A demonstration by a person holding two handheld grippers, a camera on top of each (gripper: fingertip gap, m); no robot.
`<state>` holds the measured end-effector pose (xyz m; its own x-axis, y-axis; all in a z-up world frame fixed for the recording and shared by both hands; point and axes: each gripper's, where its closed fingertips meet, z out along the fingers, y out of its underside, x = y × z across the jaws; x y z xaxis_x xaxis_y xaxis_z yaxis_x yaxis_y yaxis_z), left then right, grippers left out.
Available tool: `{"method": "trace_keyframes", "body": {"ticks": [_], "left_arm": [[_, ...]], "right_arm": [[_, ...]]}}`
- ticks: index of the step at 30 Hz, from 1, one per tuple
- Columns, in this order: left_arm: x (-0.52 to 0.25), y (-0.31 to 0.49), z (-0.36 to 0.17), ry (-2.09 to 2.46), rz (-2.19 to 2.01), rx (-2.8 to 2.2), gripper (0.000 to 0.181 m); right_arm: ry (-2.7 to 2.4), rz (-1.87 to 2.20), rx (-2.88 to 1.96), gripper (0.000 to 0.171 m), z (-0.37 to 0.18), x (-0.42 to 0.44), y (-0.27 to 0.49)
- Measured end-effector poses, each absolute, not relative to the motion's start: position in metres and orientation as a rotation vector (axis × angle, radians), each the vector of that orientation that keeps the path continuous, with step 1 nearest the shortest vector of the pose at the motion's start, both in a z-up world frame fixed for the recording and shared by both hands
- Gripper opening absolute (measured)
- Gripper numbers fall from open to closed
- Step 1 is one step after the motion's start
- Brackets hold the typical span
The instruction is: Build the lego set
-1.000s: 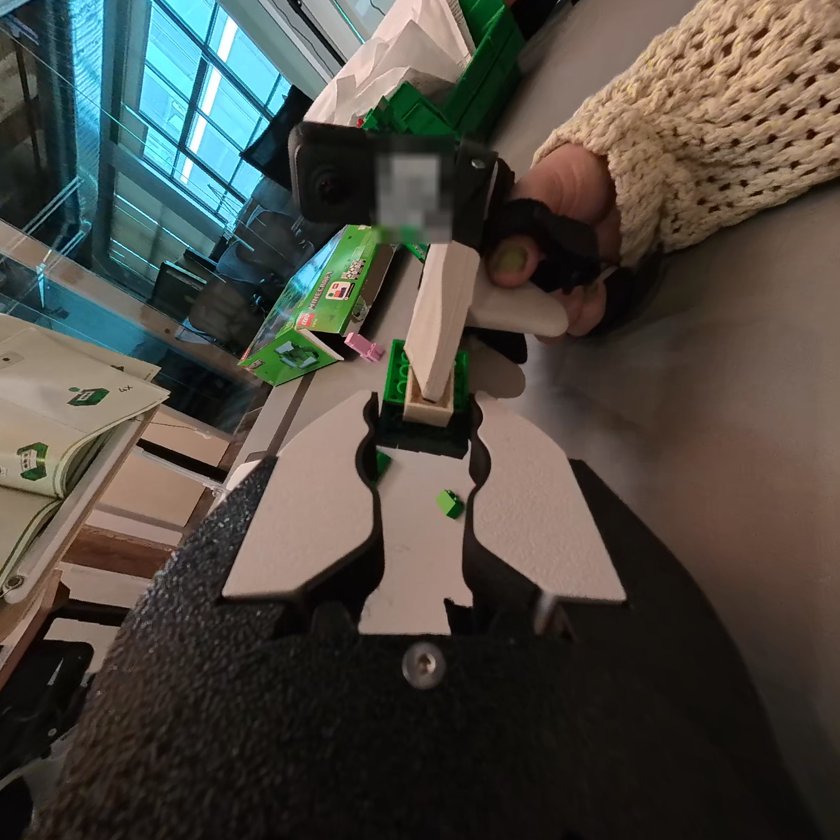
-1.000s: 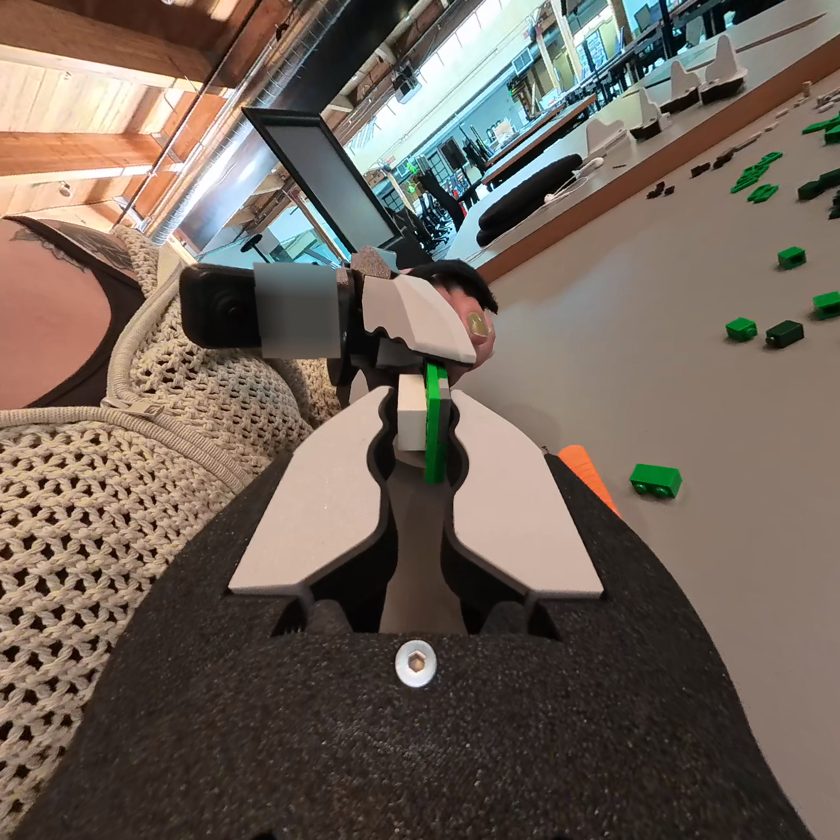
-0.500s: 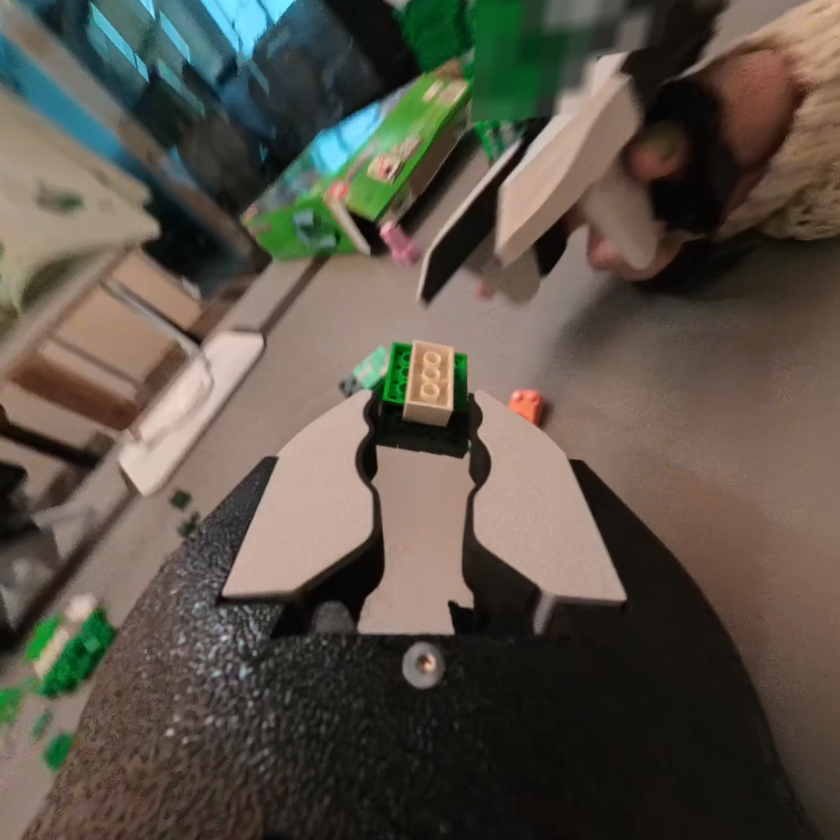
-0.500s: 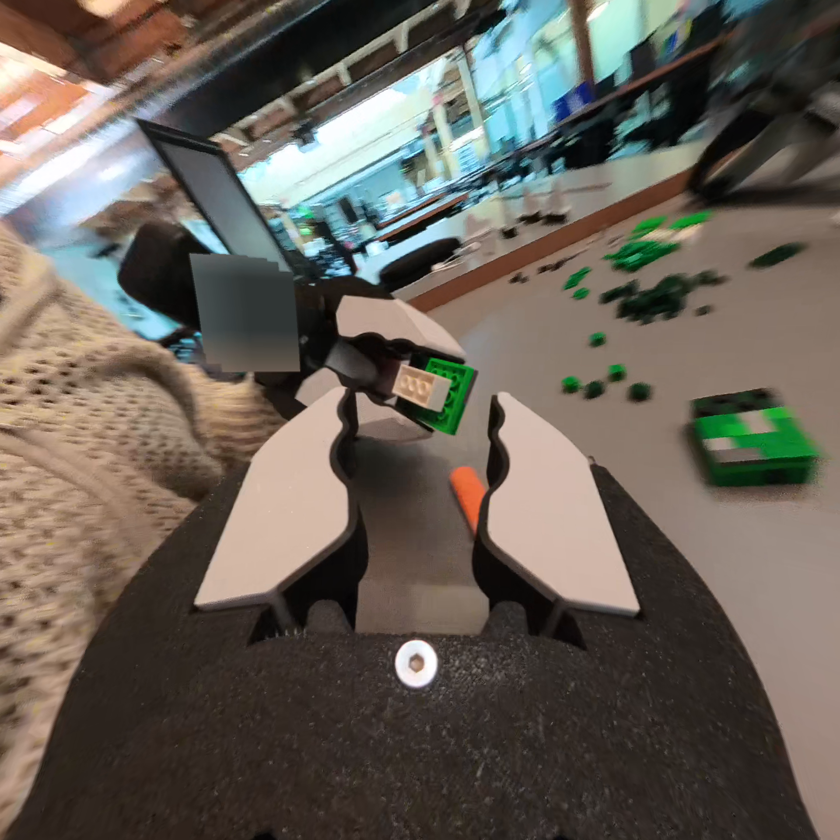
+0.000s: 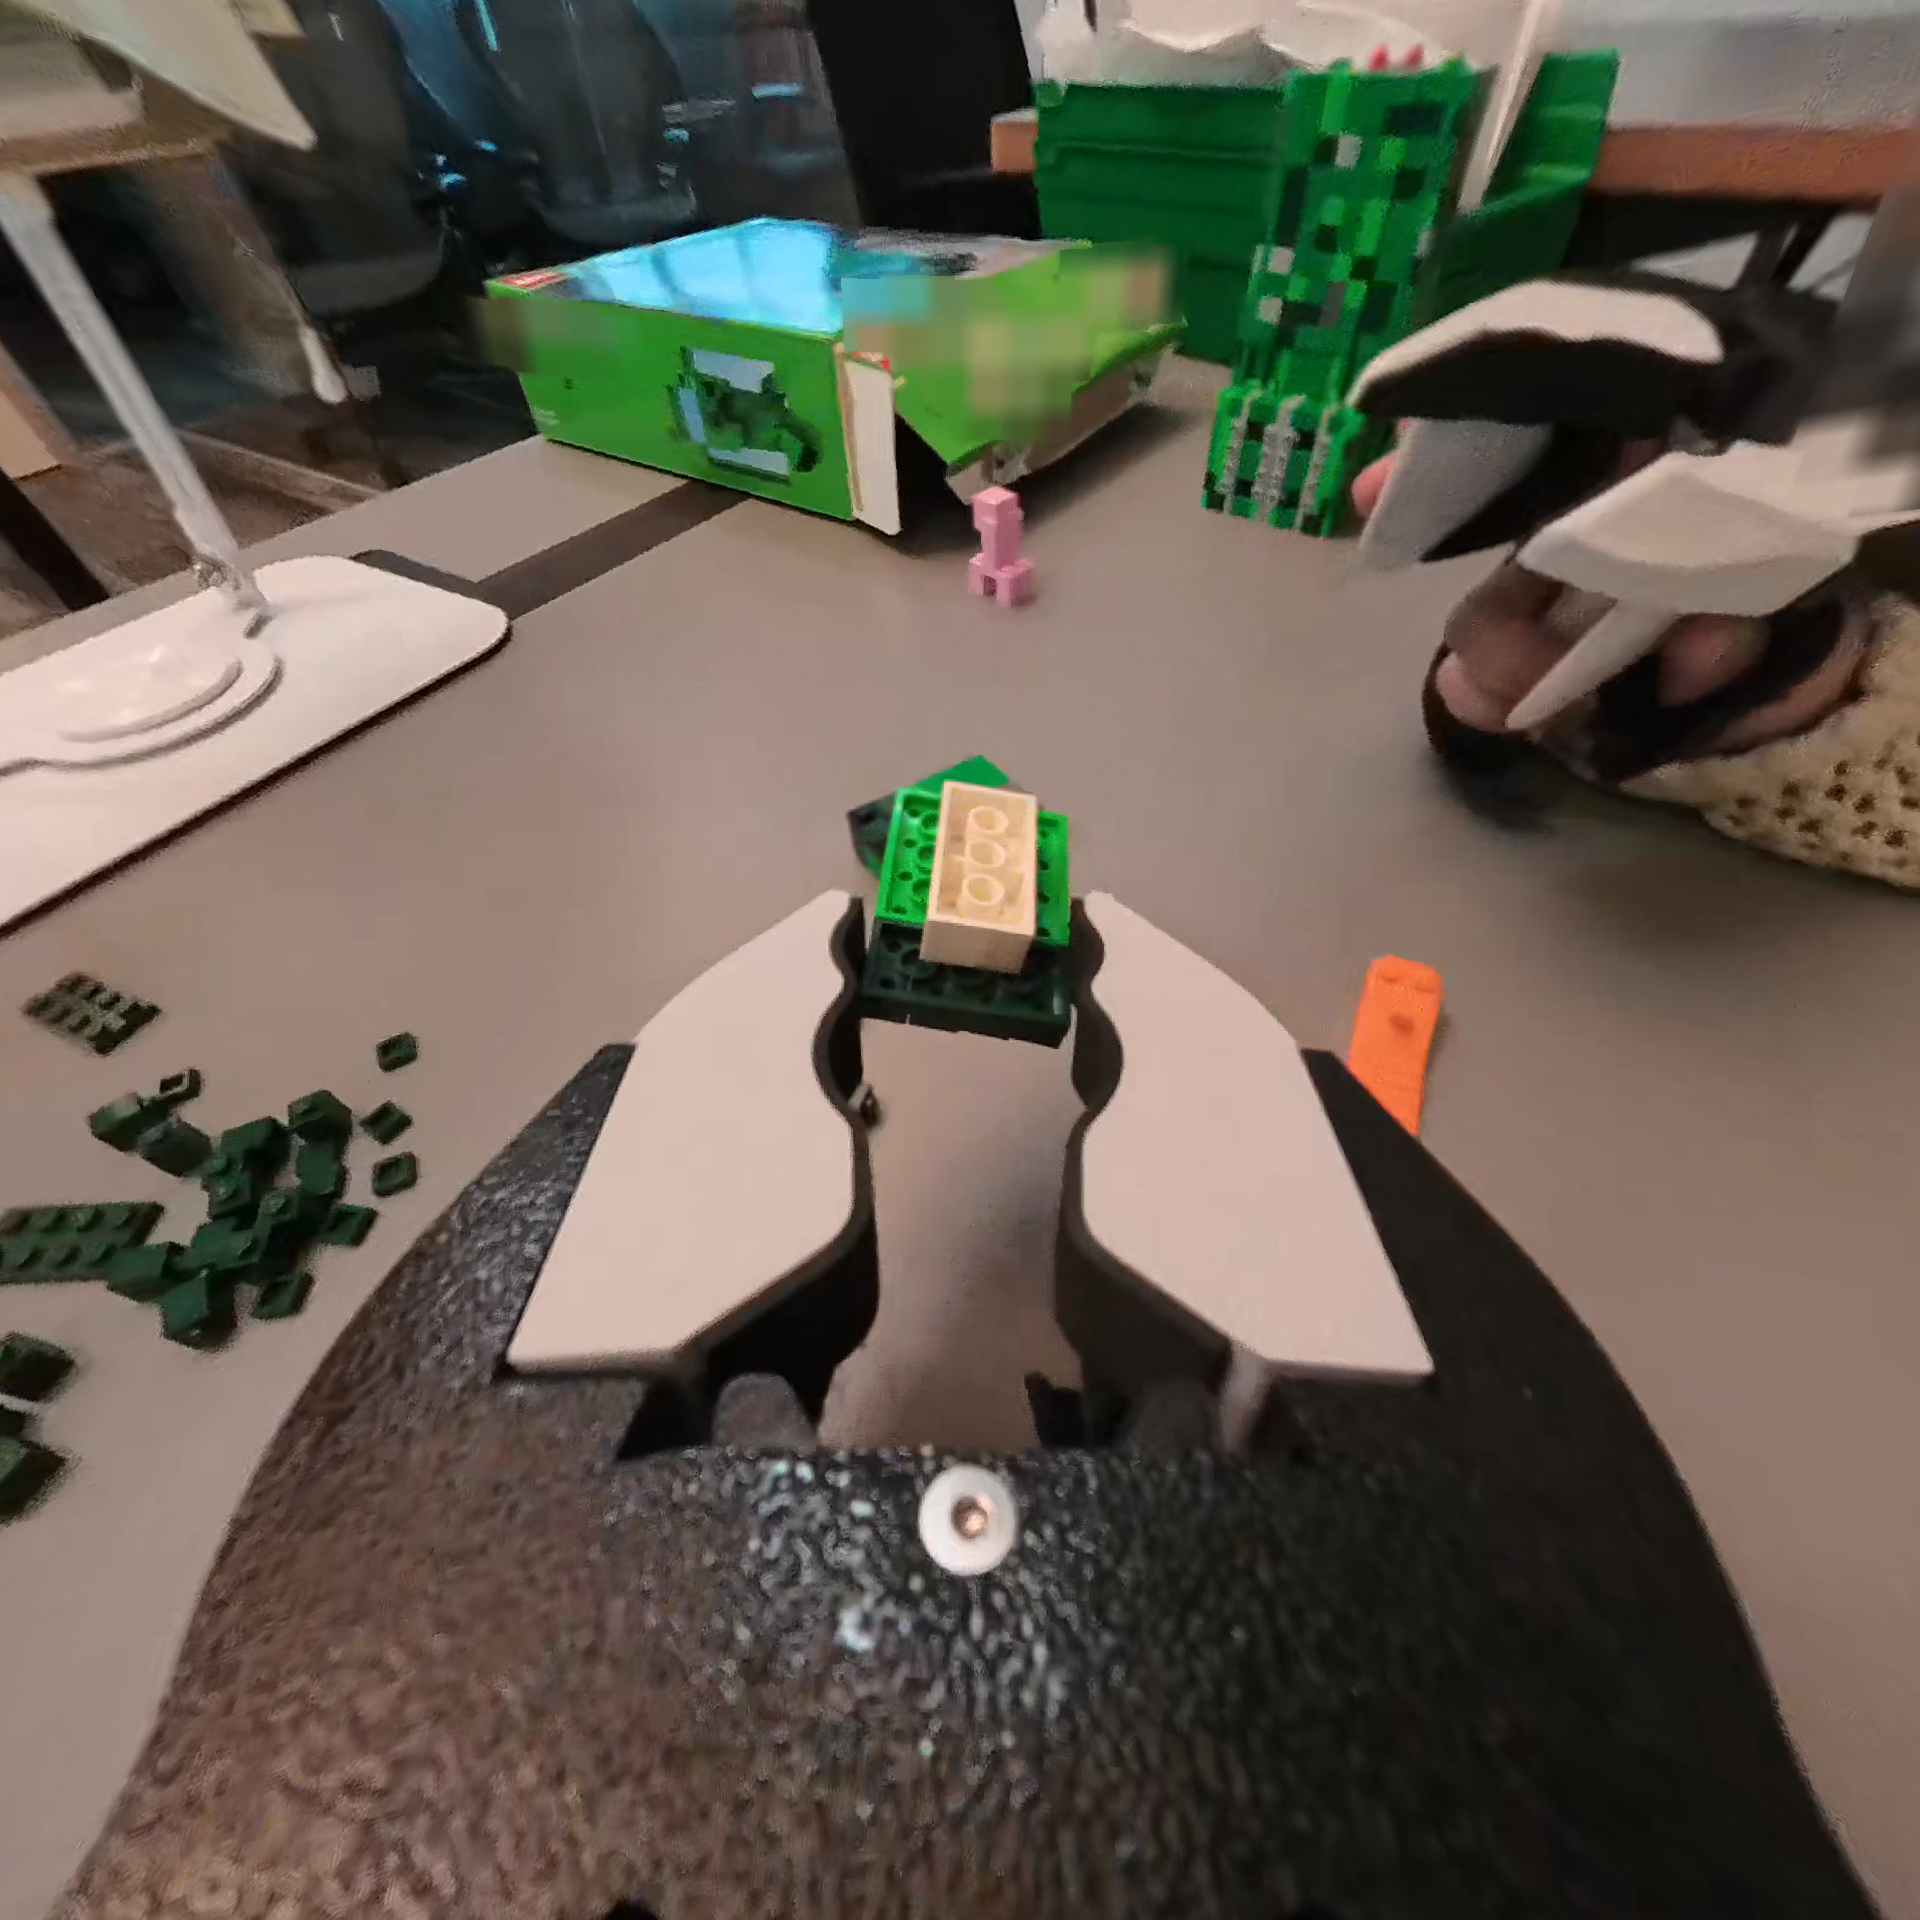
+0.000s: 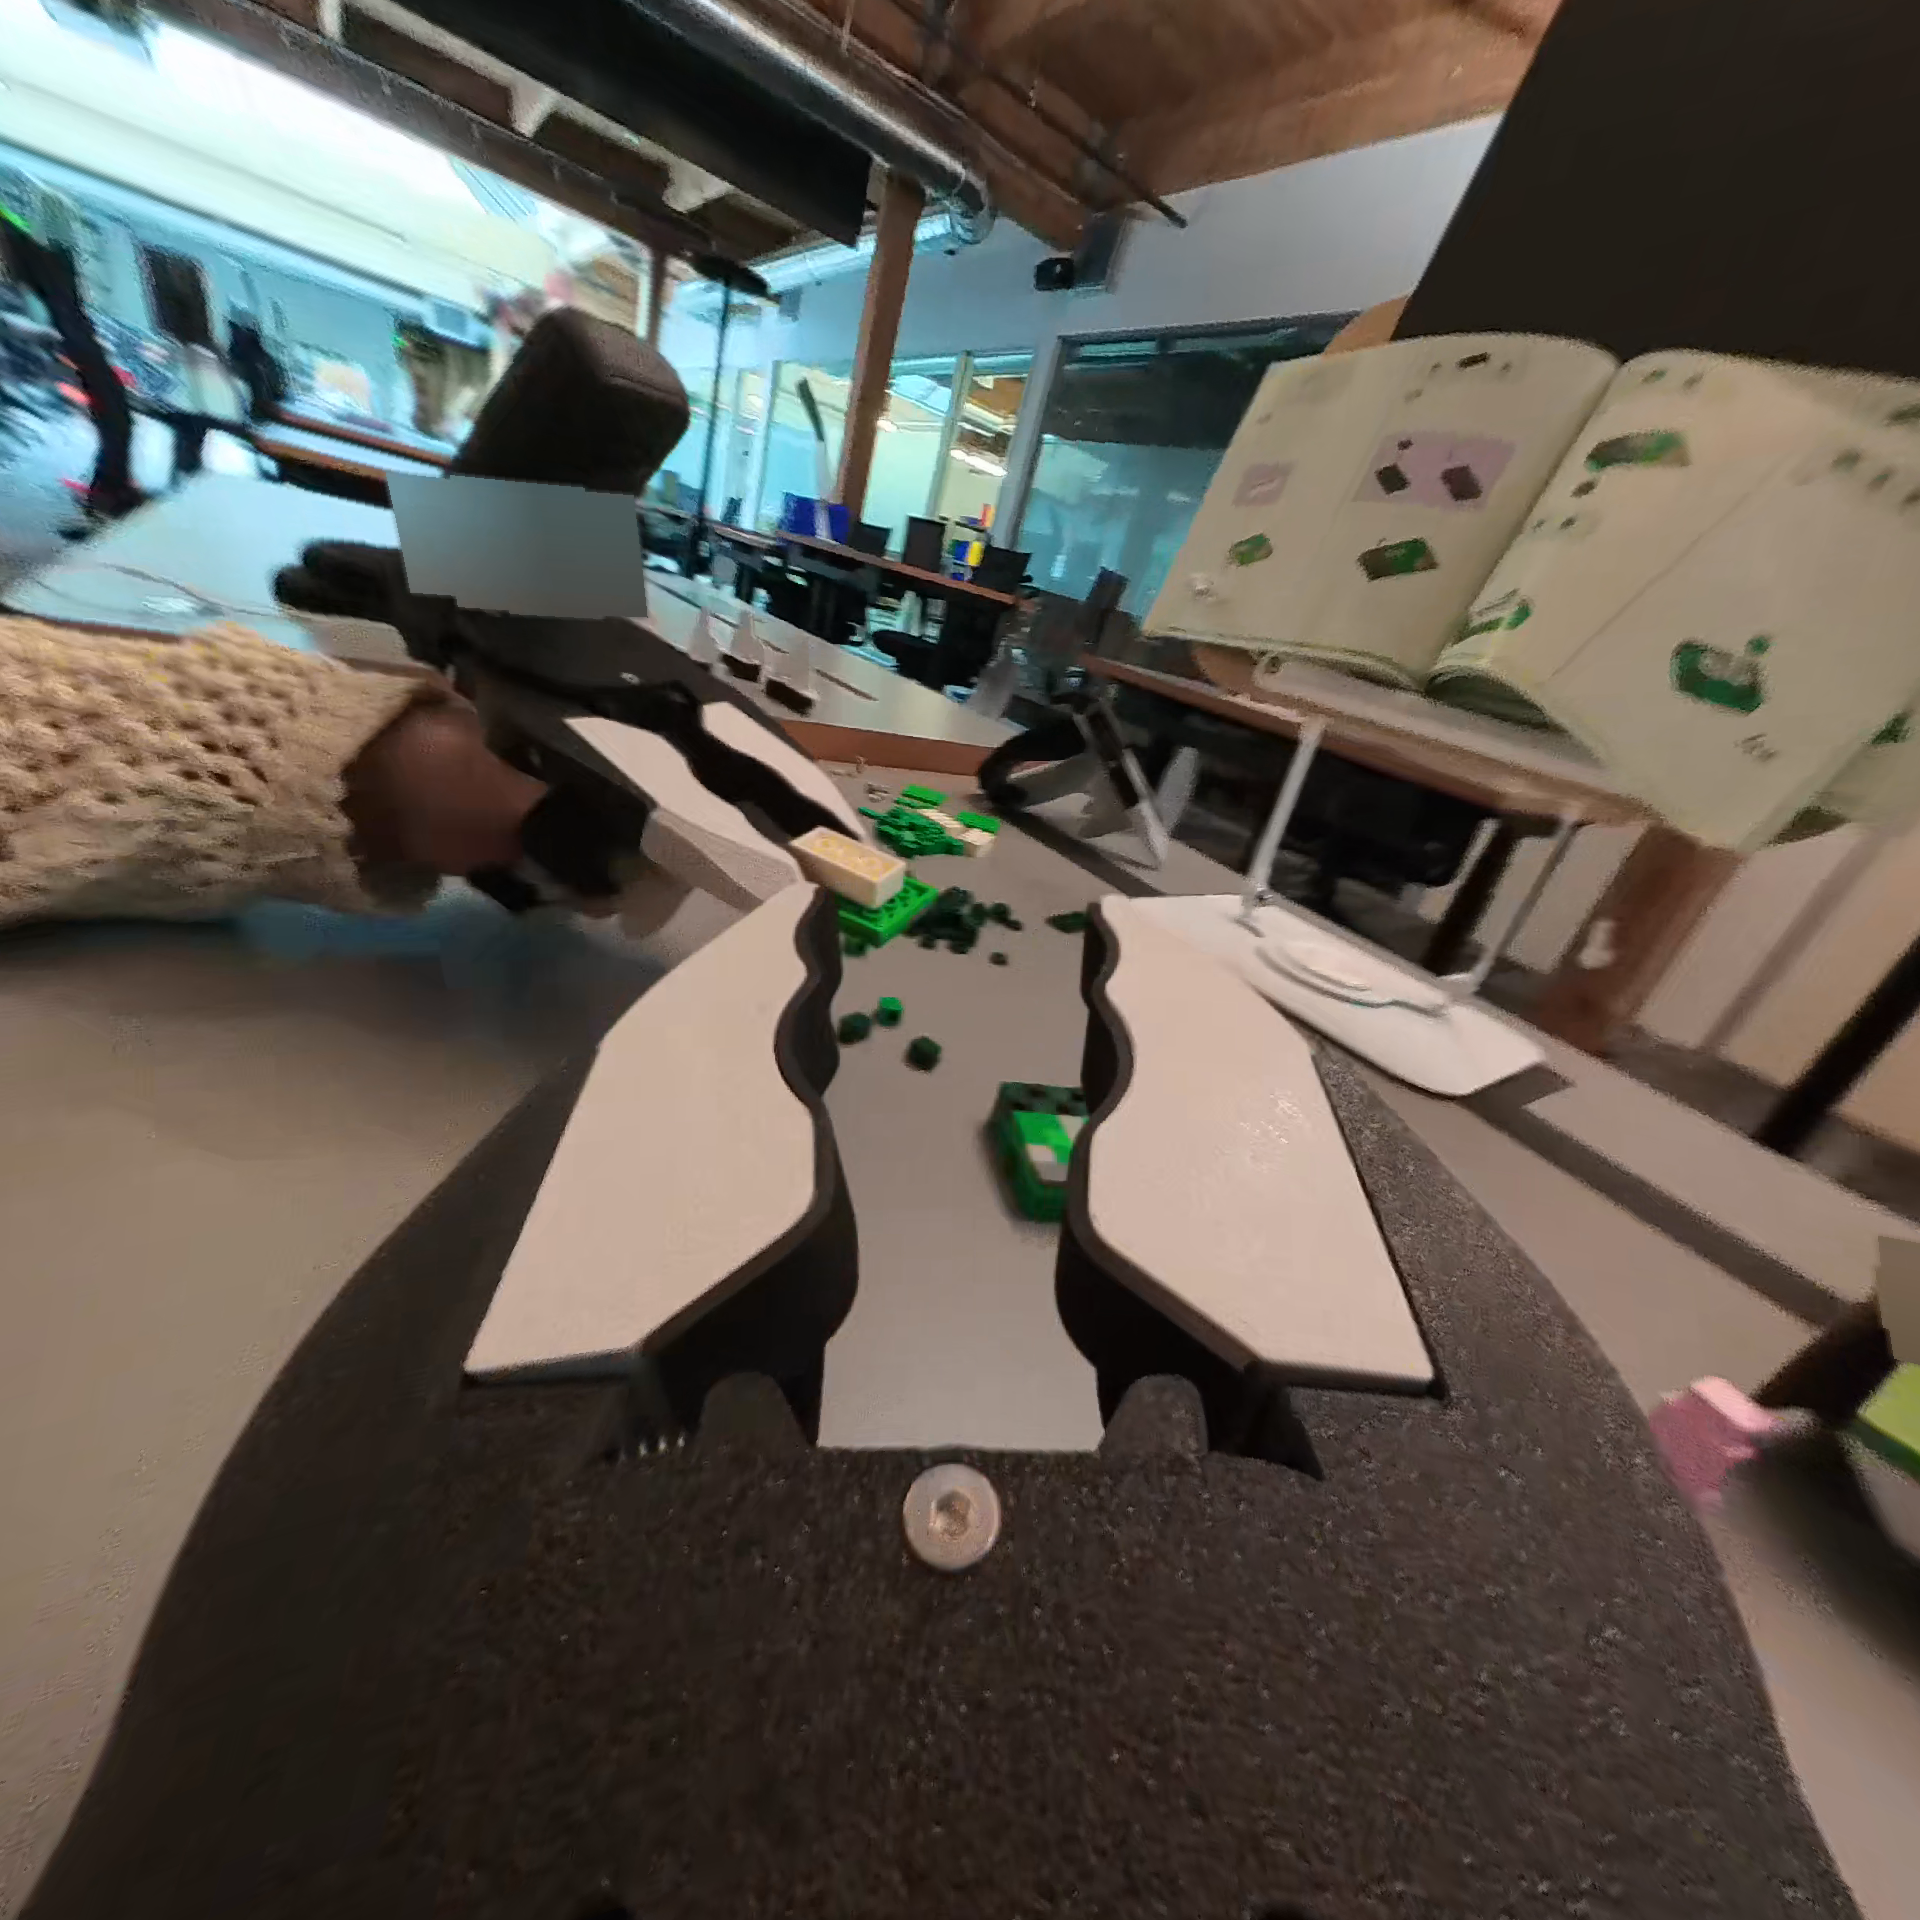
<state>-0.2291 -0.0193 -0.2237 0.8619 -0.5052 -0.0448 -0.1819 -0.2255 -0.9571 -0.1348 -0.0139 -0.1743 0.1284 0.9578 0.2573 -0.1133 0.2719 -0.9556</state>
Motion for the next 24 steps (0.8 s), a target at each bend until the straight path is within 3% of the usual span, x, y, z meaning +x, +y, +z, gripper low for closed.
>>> {"method": "trace_keyframes", "body": {"ticks": [9, 16, 24], "left_arm": [[-0.250, -0.007, -0.217, 0.444, -0.308, -1.769, 0.038], [-0.263, 0.026, -0.204, 0.405, -0.043, -1.715, 0.038], [-0.264, 0.012, -0.202, 0.306, -0.071, -1.671, 0.038]], "right_arm": [[-1.048, 0.809, -1.009, 0.039, -0.172, -0.140, 0.024], [-0.931, 0.710, -1.046, 0.037, -0.167, -0.153, 0.062], [-0.860, 0.695, -1.057, 0.035, -0.162, -0.171, 0.083]]}}
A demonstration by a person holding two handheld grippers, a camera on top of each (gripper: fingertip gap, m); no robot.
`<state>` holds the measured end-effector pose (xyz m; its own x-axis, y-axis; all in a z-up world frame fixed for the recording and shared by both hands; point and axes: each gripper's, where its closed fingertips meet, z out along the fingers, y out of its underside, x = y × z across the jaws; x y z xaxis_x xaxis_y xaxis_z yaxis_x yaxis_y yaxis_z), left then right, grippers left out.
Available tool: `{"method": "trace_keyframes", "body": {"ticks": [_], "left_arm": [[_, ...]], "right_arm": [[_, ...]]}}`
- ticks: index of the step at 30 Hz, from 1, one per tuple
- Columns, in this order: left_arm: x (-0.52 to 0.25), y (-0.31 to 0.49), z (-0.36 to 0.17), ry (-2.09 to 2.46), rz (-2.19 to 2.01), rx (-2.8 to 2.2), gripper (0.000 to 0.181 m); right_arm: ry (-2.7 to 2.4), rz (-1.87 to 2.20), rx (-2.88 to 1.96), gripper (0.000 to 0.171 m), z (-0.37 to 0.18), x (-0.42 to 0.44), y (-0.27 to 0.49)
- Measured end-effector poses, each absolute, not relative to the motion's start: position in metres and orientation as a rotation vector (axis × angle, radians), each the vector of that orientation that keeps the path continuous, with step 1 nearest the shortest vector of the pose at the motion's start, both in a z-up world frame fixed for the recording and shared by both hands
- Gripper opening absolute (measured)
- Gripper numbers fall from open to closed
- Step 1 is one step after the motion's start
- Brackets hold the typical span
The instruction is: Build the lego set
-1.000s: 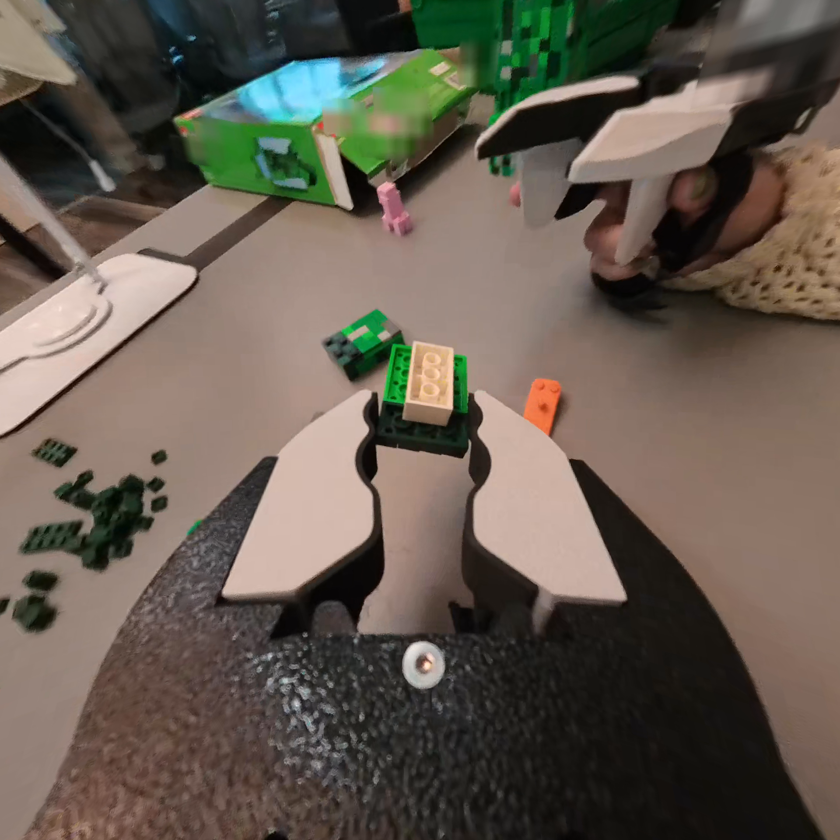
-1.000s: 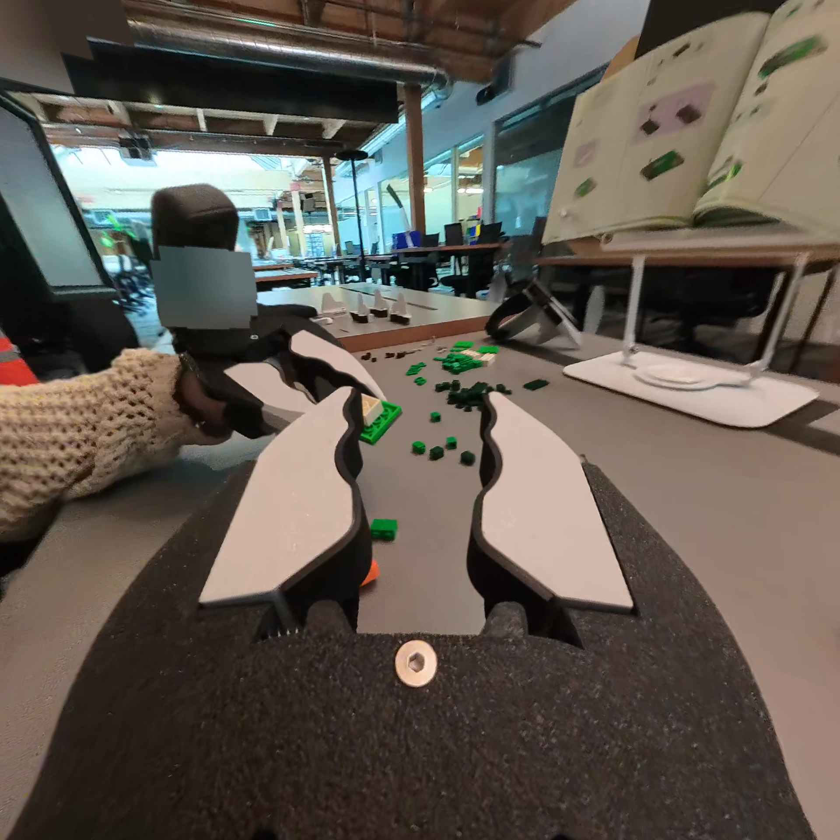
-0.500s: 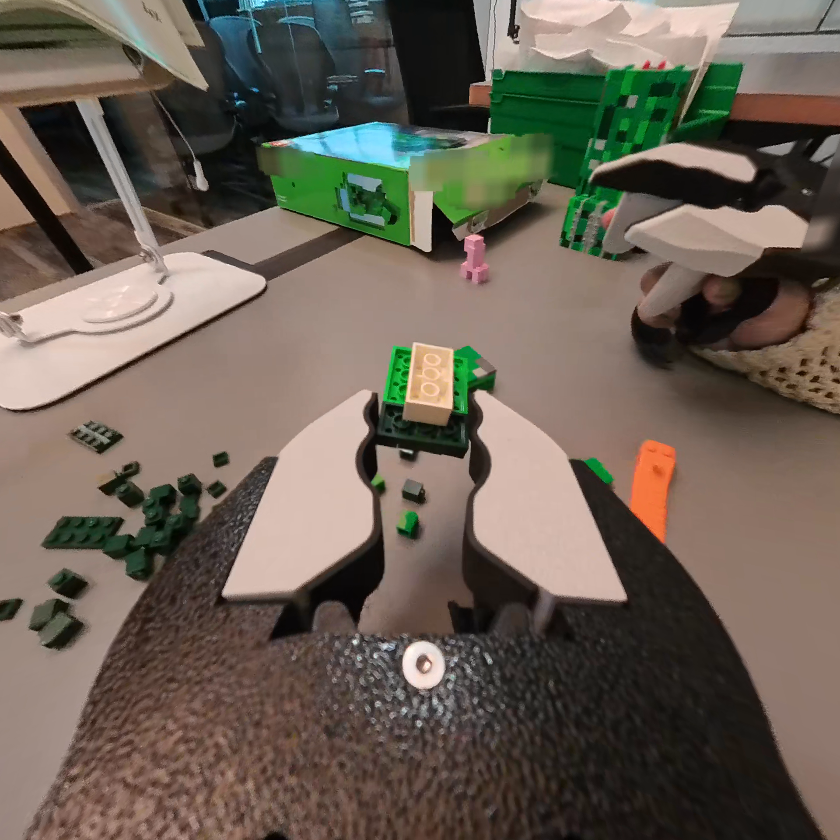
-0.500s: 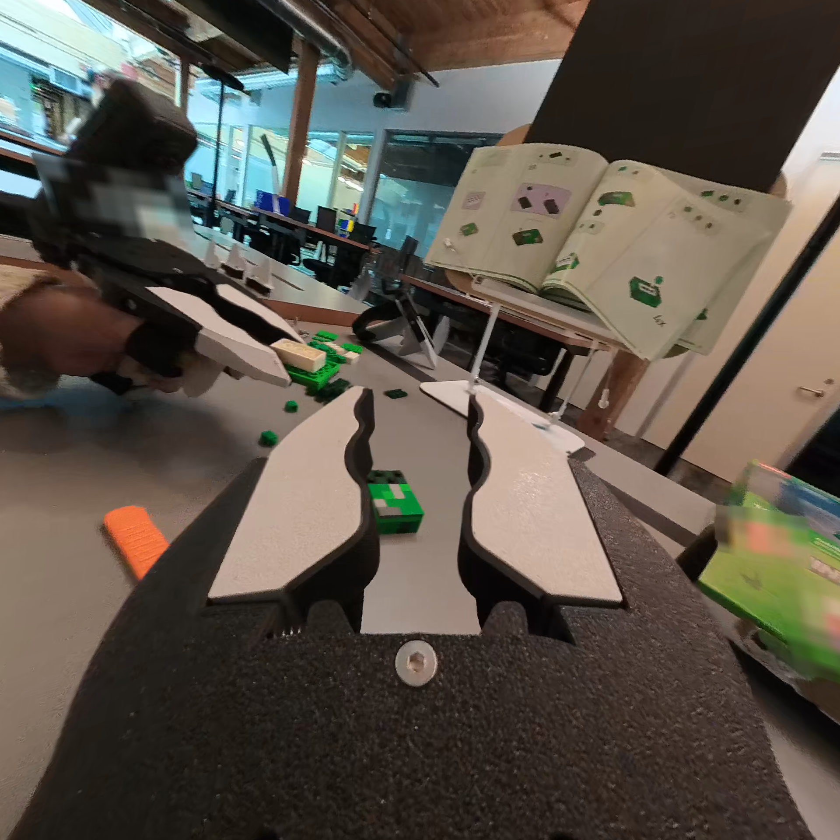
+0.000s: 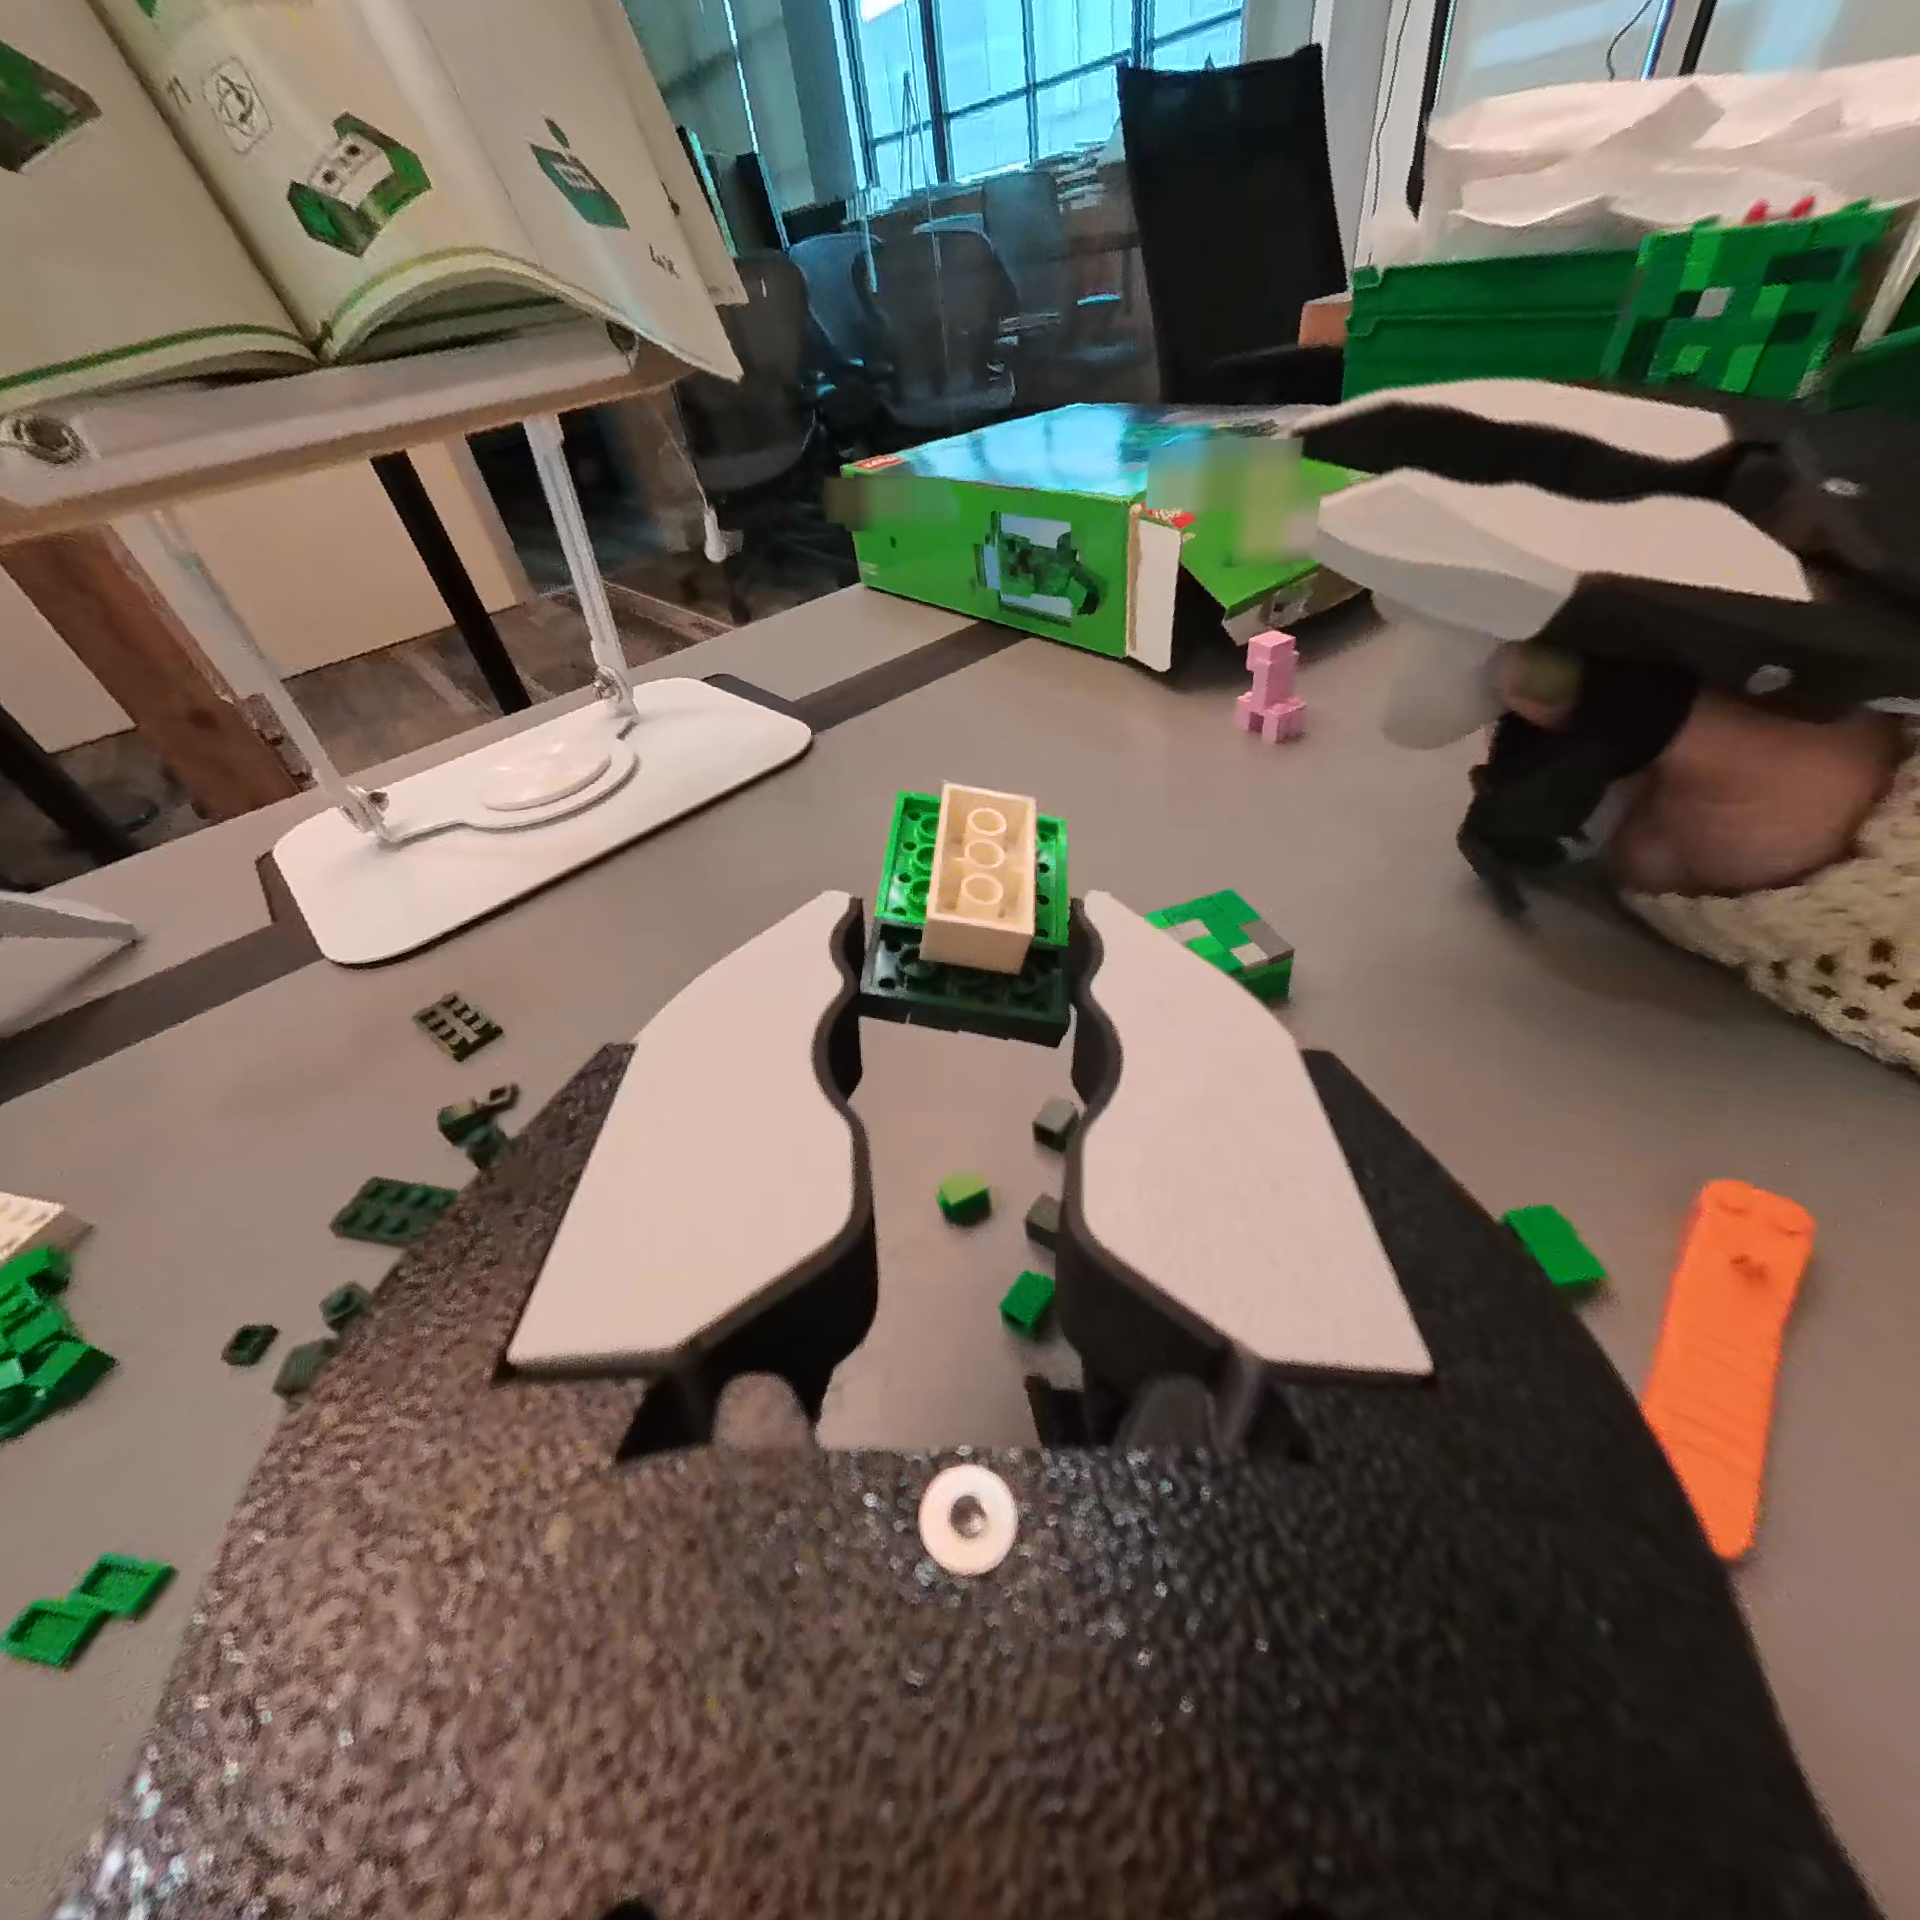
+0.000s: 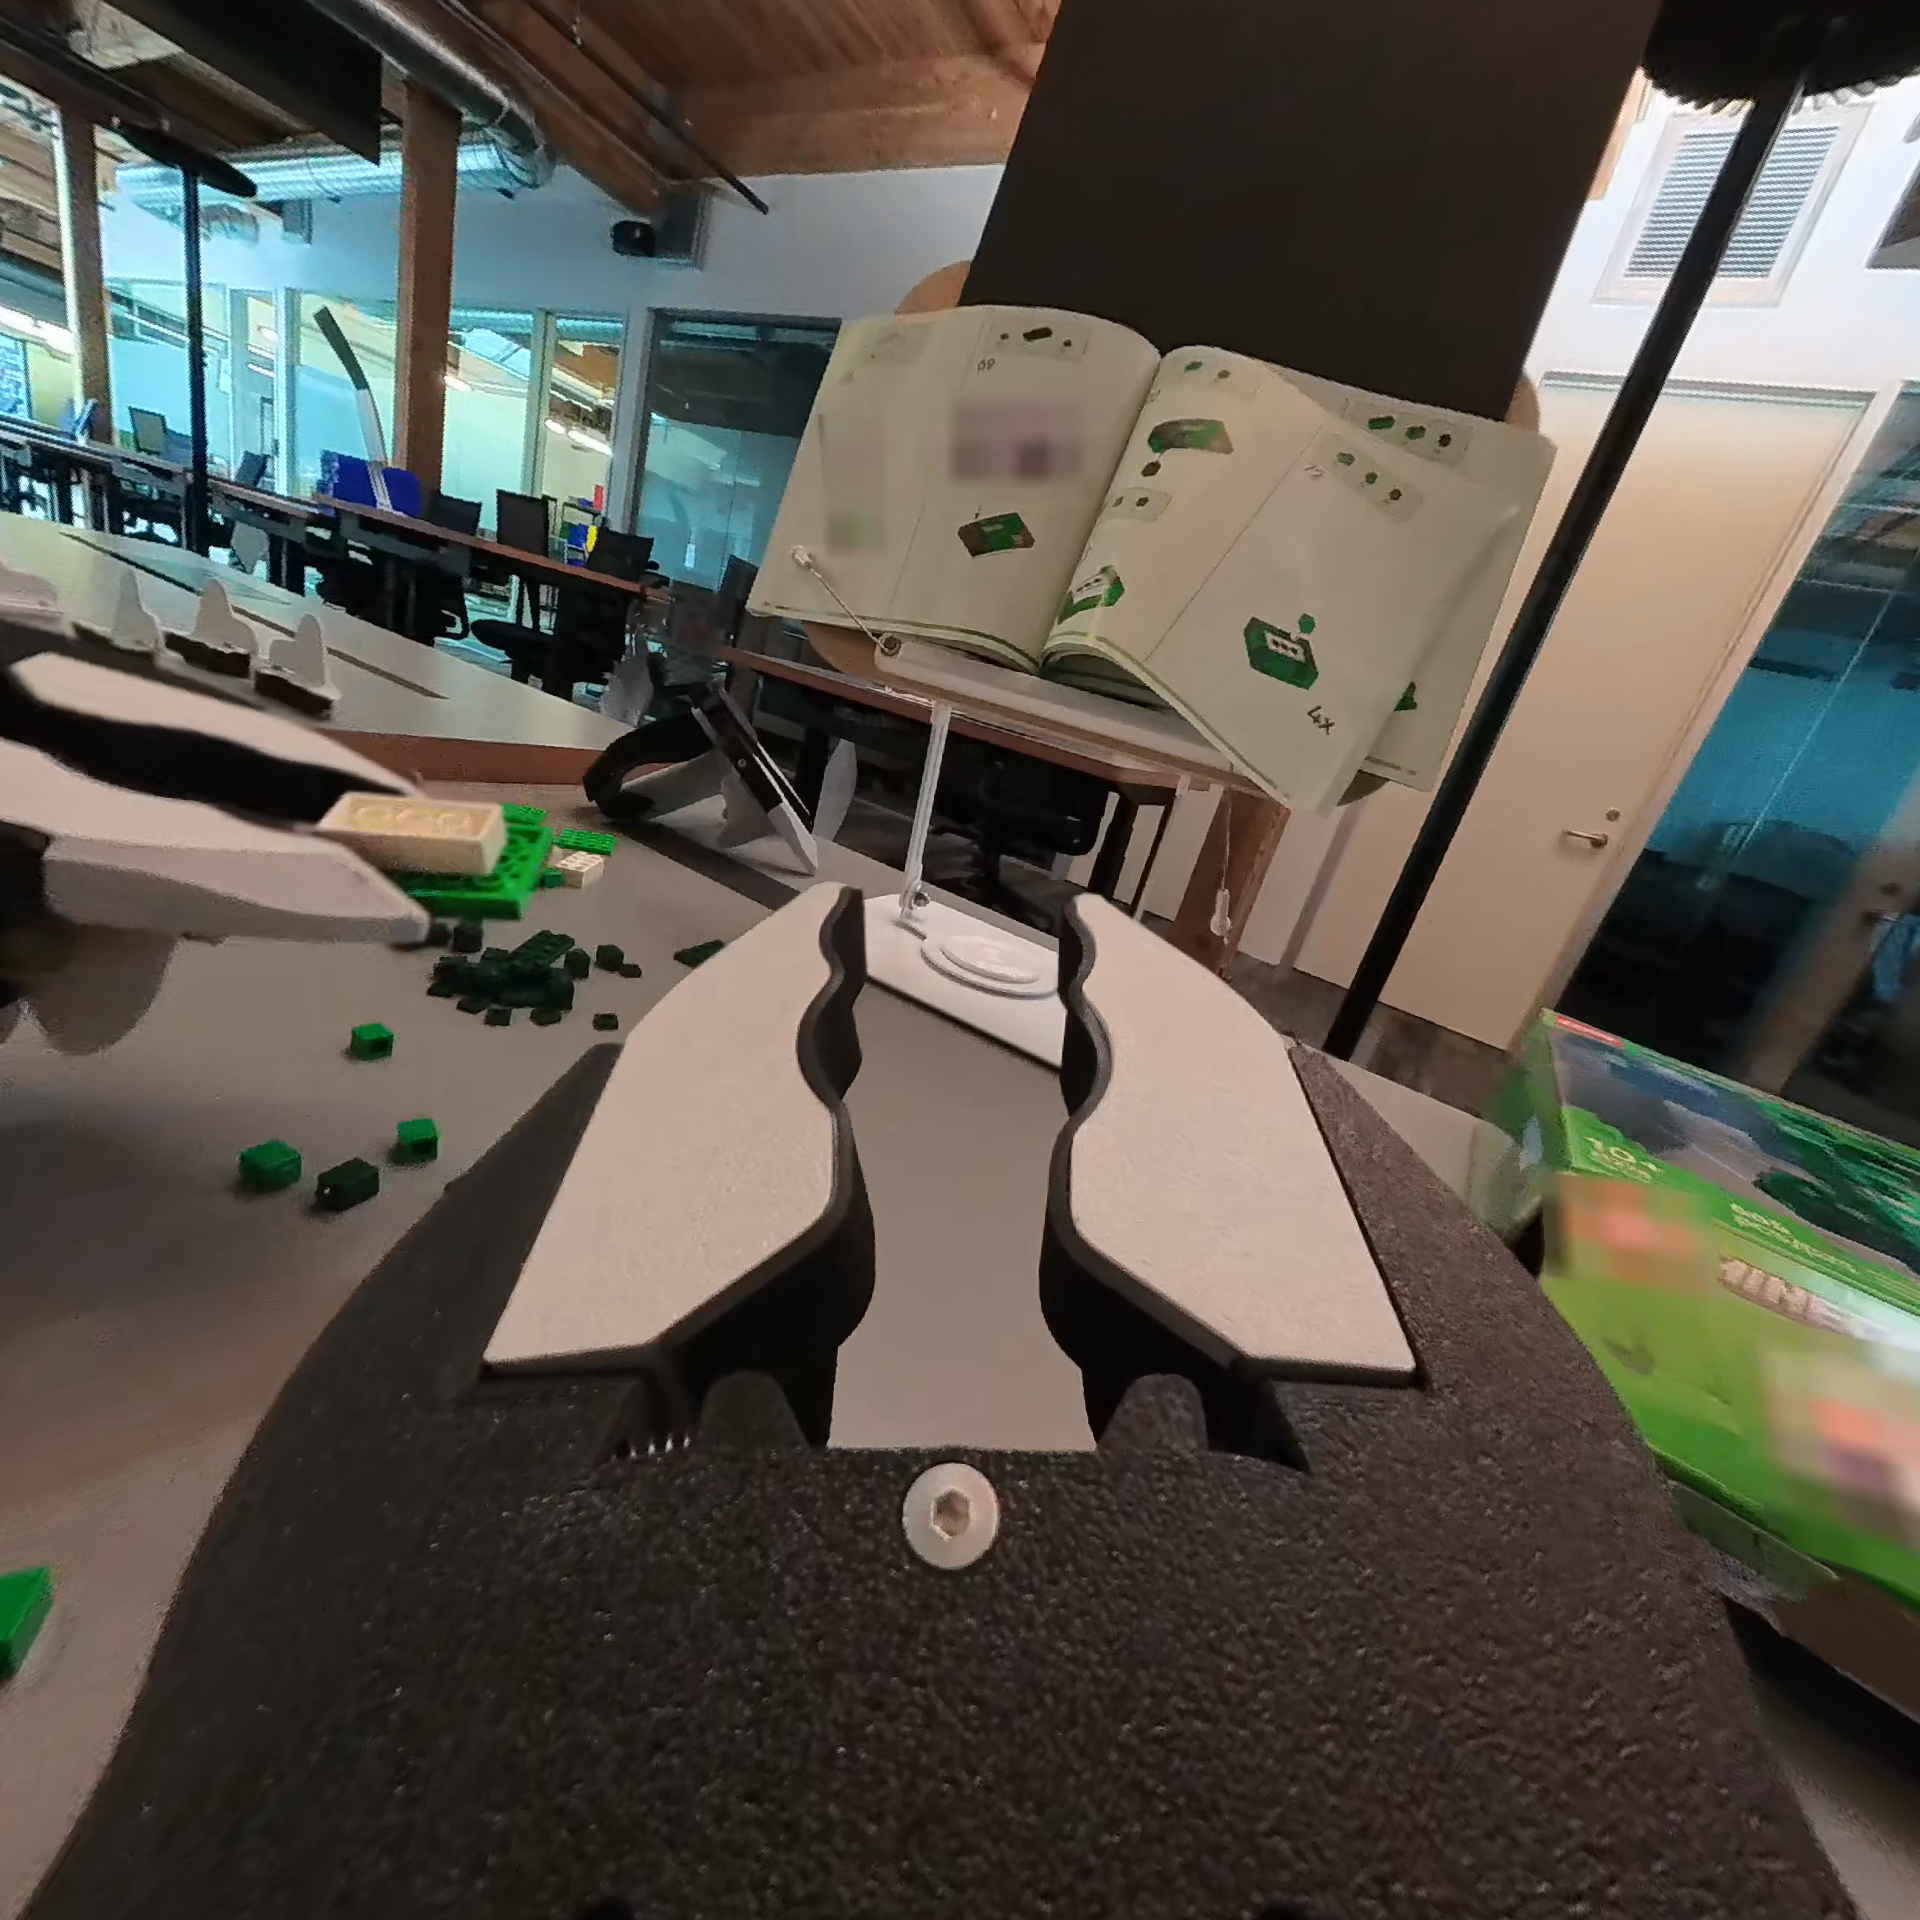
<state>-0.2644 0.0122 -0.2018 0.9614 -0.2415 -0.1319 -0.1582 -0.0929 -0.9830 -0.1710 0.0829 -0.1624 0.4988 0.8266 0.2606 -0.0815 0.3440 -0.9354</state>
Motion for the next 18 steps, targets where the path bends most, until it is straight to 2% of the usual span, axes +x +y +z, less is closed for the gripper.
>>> {"method": "trace_keyframes", "body": {"ticks": [18], "left_arm": [[-0.252, 0.008, -0.207, 0.411, 0.064, -1.633, 0.038]], "right_arm": [[-0.913, 0.787, -1.026, 0.027, -0.163, -0.186, 0.071]]}}
